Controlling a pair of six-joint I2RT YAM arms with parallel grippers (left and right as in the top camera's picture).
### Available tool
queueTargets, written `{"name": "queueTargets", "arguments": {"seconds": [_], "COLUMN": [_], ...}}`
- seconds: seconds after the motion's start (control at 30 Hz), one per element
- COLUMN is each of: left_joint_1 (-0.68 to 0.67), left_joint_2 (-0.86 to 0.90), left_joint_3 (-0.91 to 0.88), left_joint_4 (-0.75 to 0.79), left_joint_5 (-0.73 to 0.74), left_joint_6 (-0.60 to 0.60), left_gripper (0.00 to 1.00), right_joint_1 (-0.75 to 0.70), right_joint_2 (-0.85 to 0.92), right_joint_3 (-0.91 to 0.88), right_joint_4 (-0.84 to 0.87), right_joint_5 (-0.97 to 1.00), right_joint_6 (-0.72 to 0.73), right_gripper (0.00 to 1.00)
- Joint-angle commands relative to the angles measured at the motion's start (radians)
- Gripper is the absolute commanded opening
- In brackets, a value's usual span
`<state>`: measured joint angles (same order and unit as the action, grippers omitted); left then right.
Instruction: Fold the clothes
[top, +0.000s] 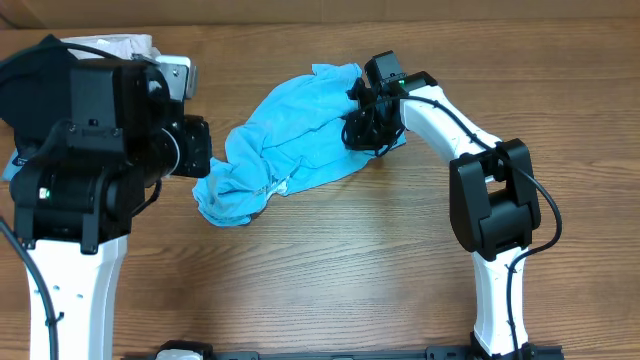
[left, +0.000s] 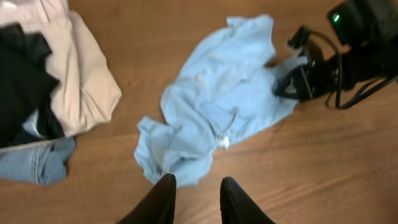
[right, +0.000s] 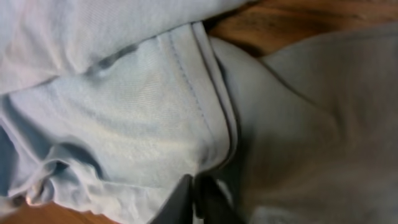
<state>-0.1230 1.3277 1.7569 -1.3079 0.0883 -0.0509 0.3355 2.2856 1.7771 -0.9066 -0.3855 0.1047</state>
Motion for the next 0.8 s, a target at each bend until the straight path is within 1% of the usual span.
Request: {"name": "queueTargets", "arguments": {"seconds": [0.0,0.13,0.27,0.3,0.4,0.43,0.5,0.6,0.77], "left_joint_1": [-0.003,-0.003,-0.003,-0.003,-0.003,-0.003,-0.003,-0.003,-0.003], "left_joint_2": [0.034,0.059,0.08,0.088,0.099,0.105,0.111,0.117,0.13], "left_joint_3": [-0.003,-0.003,-0.003,-0.003,-0.003,-0.003,-0.003,-0.004,-0.024], "left_joint_4": [-0.034,-0.061,-0.067,-0.068,-0.072,-0.073,-0.071,-0.072,-0.071], "left_joint_5": [-0.01,-0.01,-0.01,-0.009,-0.008,0.002,0.021,0.044,0.109], "left_joint_6": [-0.01,-0.018,-0.029,-0.029,-0.029,-0.028,-0.028,-0.028,-0.028], "left_gripper": [0.28,0.28,0.26,0.26,0.27,0.27,0.27,0.27,0.28], "right_joint_1": [0.004,-0.016,-0.051,-0.068,-0.106,-0.142,-0.184,-0.245,-0.332], "right_joint_2": [0.01,-0.042,-0.142,-0.188,-0.257,-0.297,-0.33,-0.366,-0.372], "right_joint_3": [0.006,0.077,0.222,0.305,0.434,0.499,0.534,0.537,0.536], "right_joint_4": [-0.003,-0.075,-0.18,-0.239,-0.34,-0.401,-0.454,-0.523,-0.631], "right_joint_5": [0.003,0.014,0.072,0.125,0.258,0.333,0.373,0.402,0.422], "right_joint_6": [0.0,0.0,0.0,0.001,0.036,0.054,0.058,0.07,0.083], "right_gripper": [0.04,0.04,0.04,0.04,0.04,0.04,0.04,0.04,0.04]}}
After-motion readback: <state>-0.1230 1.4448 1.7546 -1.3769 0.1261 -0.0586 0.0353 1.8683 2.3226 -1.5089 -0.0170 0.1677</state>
